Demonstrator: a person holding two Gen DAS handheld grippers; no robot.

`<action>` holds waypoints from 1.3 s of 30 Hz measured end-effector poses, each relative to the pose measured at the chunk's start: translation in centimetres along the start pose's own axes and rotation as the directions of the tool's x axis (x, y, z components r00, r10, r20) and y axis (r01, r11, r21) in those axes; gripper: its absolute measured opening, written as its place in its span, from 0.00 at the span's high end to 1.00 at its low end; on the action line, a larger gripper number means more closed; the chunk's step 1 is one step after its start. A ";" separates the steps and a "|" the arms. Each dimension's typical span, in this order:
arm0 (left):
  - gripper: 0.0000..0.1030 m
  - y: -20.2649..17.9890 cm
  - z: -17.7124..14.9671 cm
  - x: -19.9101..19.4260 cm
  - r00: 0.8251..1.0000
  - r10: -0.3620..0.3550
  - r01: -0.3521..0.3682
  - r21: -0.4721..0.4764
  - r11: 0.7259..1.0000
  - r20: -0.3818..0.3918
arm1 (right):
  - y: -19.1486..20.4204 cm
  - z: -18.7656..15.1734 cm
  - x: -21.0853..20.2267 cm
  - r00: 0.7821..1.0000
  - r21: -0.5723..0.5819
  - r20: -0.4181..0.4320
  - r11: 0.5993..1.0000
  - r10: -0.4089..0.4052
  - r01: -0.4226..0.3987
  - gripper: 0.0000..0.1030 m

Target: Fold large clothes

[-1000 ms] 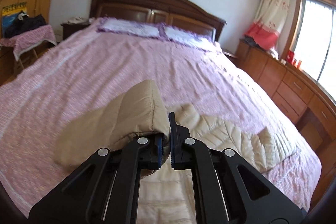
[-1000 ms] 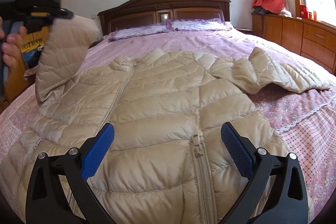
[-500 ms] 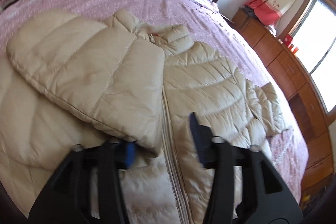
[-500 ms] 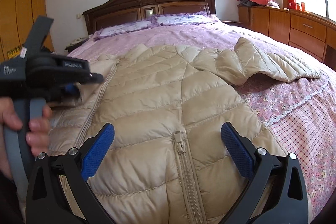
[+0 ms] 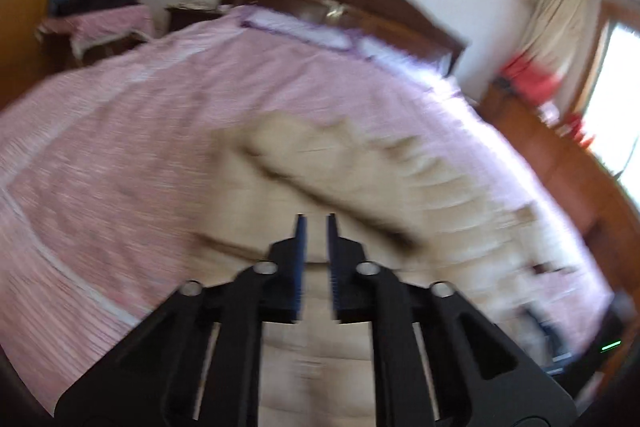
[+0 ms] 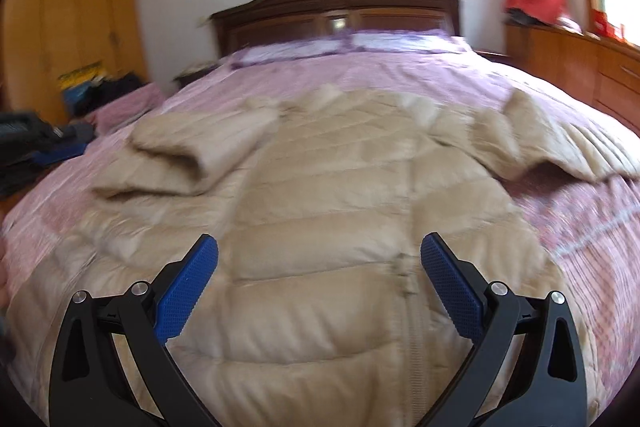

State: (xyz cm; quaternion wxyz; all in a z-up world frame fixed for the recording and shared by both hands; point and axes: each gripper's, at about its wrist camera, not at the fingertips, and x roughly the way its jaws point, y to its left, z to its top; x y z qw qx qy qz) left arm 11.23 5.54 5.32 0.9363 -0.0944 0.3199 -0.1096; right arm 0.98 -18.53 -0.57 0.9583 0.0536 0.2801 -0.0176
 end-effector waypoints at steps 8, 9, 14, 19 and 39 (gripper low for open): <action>0.99 7.2 -0.1 6.8 0.984 -0.120 0.093 -0.194 0.977 -0.130 | 11.4 6.9 4.4 0.990 -0.389 -0.139 0.917 0.041 -0.092 0.13; 0.99 7.7 -0.3 7.7 0.979 -0.145 0.109 -0.237 0.965 -0.141 | 12.5 7.5 5.4 0.988 -0.422 -0.148 0.902 0.032 -0.093 0.13; 0.99 6.9 -1.1 8.9 0.978 -0.148 0.113 -0.220 0.969 -0.146 | 18.0 10.8 14.0 0.961 -0.589 -0.265 0.802 -0.074 -0.100 0.13; 0.99 7.0 -1.0 9.8 0.974 -0.167 0.127 -0.240 0.962 -0.152 | 19.2 11.6 19.6 0.919 -0.648 -0.365 0.750 -0.151 -0.135 0.29; 0.99 7.8 -2.5 9.0 0.973 -0.172 0.130 -0.255 0.958 -0.151 | -0.3 13.6 15.7 0.878 -0.356 -0.332 0.908 -0.344 0.221 0.76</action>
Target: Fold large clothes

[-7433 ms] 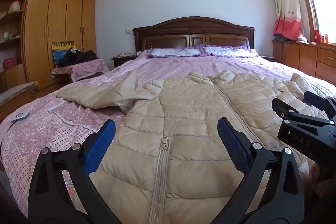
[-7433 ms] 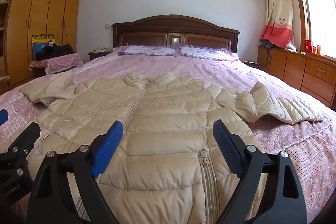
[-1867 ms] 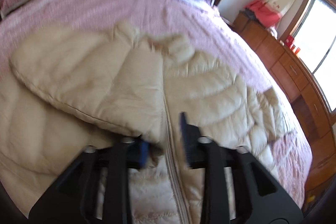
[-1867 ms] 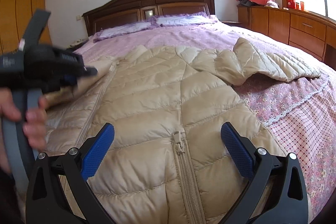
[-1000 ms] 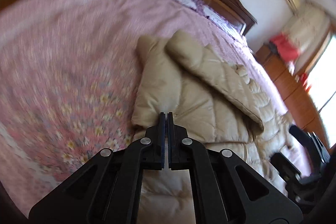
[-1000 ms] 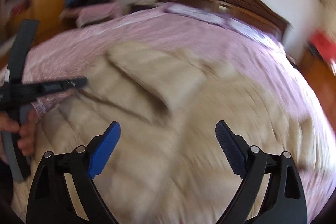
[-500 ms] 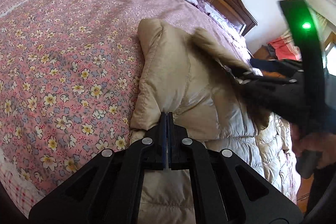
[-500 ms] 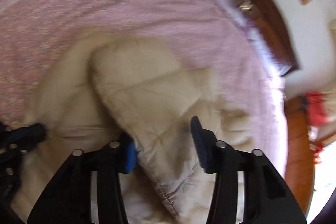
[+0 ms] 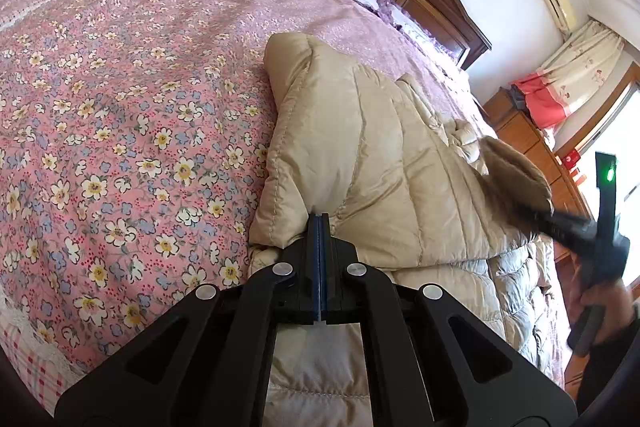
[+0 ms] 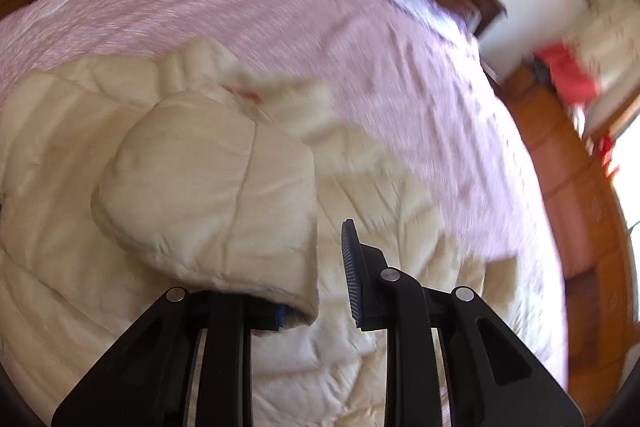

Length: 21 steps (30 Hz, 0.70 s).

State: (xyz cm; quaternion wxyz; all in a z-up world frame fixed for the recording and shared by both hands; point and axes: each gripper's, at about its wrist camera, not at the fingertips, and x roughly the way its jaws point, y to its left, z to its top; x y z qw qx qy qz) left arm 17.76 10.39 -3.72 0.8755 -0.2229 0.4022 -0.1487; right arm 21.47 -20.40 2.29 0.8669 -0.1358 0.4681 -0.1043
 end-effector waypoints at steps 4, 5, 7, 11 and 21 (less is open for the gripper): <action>0.99 -0.2 0.3 0.3 1.000 -0.006 0.006 0.004 1.000 -0.006 | -2.3 -3.0 1.7 0.997 0.109 -0.015 0.991 0.081 -0.079 0.75; 0.99 -0.2 0.3 0.3 1.000 -0.006 0.006 0.003 1.000 -0.006 | -2.5 -3.6 1.7 0.996 0.131 -0.008 0.988 0.089 -0.087 0.70; 0.99 -0.2 0.4 0.5 1.000 -0.008 0.008 0.000 1.000 -0.006 | -3.0 -4.2 1.7 0.997 0.164 0.002 0.984 0.073 -0.073 0.55; 0.98 -0.1 0.3 0.6 1.000 -0.006 0.006 0.003 1.000 -0.005 | -4.6 -4.3 0.8 0.999 0.170 0.012 0.984 0.051 -0.052 0.52; 0.98 0.0 -0.2 0.5 1.000 -0.011 0.011 -0.003 1.000 -0.003 | -10.4 -7.3 0.6 1.000 0.222 0.010 0.975 0.012 -0.014 0.46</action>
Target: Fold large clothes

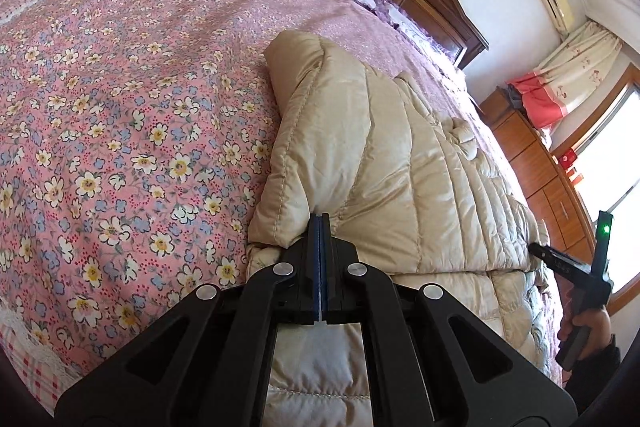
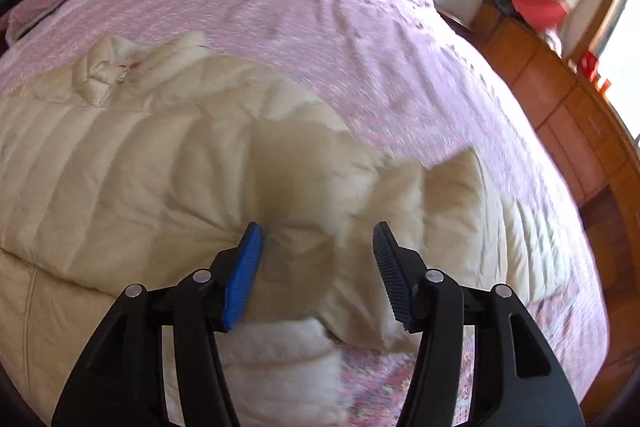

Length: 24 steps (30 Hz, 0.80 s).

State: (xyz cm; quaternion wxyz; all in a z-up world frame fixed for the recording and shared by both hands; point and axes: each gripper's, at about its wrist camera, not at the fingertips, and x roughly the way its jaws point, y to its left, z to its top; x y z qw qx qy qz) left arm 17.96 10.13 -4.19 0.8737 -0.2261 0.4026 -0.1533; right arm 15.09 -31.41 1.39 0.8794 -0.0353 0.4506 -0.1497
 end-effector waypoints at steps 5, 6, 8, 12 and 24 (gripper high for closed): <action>0.98 0.1 0.0 -0.1 1.000 -0.001 0.001 -0.001 1.000 0.002 | -4.1 -2.6 -2.6 0.998 0.035 0.063 0.999 -0.004 0.002 0.46; 0.98 0.2 -0.1 -0.1 1.000 -0.001 0.001 0.000 1.000 0.003 | -4.9 -3.0 -2.9 0.998 0.045 0.070 0.999 0.002 -0.005 0.46; 0.98 0.4 -0.2 -0.2 1.000 -0.004 0.004 0.001 1.000 0.003 | -7.1 -4.1 -3.6 0.996 0.079 0.084 0.997 0.010 -0.016 0.46; 0.98 0.4 -0.3 -0.3 1.000 0.001 -0.001 0.007 1.000 -0.004 | -12.6 -6.6 -3.5 0.995 0.183 0.095 0.983 -0.005 -0.012 0.42; 0.91 -10.8 -0.2 -3.8 0.986 0.128 -0.143 0.149 0.978 0.104 | -22.6 -10.6 -0.8 0.992 0.498 0.122 0.864 0.007 -0.067 0.41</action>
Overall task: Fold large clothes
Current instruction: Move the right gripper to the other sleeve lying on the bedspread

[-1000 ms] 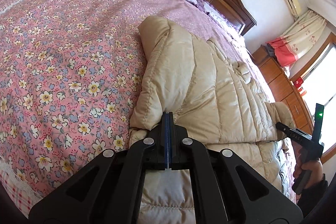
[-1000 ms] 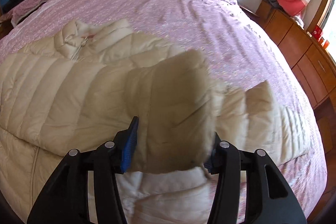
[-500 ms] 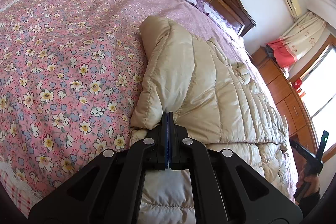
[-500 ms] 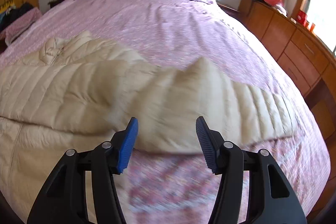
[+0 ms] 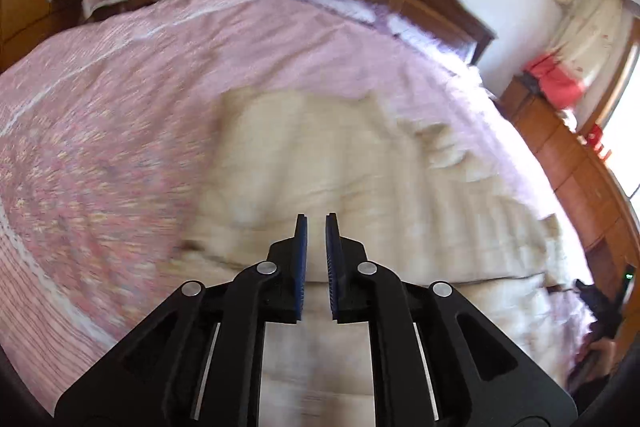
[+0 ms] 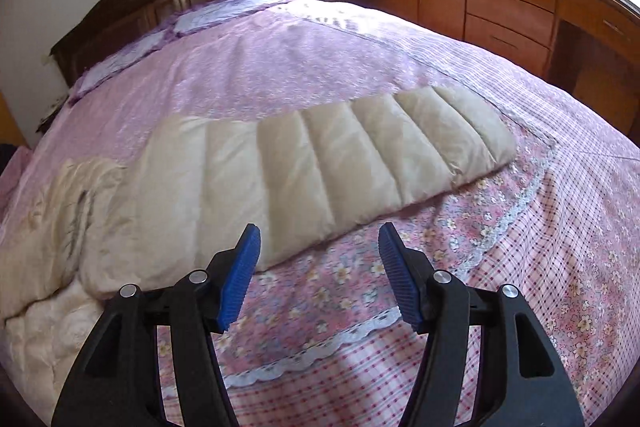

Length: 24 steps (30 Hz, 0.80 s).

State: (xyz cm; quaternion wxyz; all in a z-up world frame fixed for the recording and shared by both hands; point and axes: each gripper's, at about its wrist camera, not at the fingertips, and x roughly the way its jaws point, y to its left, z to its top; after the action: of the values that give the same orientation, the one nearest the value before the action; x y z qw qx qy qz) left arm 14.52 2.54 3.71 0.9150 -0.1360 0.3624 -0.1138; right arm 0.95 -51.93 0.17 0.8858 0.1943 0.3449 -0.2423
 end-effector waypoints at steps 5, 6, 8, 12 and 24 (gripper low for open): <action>0.90 -9.8 -1.2 0.1 0.993 -0.114 0.116 0.132 0.984 -0.022 | -0.7 -0.2 -0.8 1.000 -0.012 0.013 1.000 0.016 -0.015 0.35; 0.90 -11.6 -1.7 0.4 0.990 -0.138 0.141 0.143 0.980 -0.030 | -0.5 -0.3 -0.7 1.000 -0.018 0.011 1.000 0.008 -0.008 0.35; 0.90 -15.4 -2.9 1.4 0.983 -0.178 0.184 0.177 0.967 -0.049 | -0.3 -0.8 -0.6 1.000 -0.028 -0.003 1.000 0.013 -0.013 0.35; 0.90 -21.0 -5.7 3.5 0.969 -0.222 0.243 0.252 0.937 -0.109 | -0.8 -1.2 -0.2 0.999 -0.007 0.001 0.999 0.032 -0.032 0.28; 0.90 -22.6 -9.7 7.9 0.980 -0.106 0.152 0.294 0.944 -0.166 | -8.0 1.3 2.2 0.973 0.361 -0.032 0.911 0.227 -0.200 0.05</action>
State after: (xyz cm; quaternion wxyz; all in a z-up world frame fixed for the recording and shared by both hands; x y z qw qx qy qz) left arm 10.92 -22.61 -0.54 0.8860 -0.0077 0.3978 -0.2381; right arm -1.45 -59.67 -1.87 0.8439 0.3962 0.3046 -0.1950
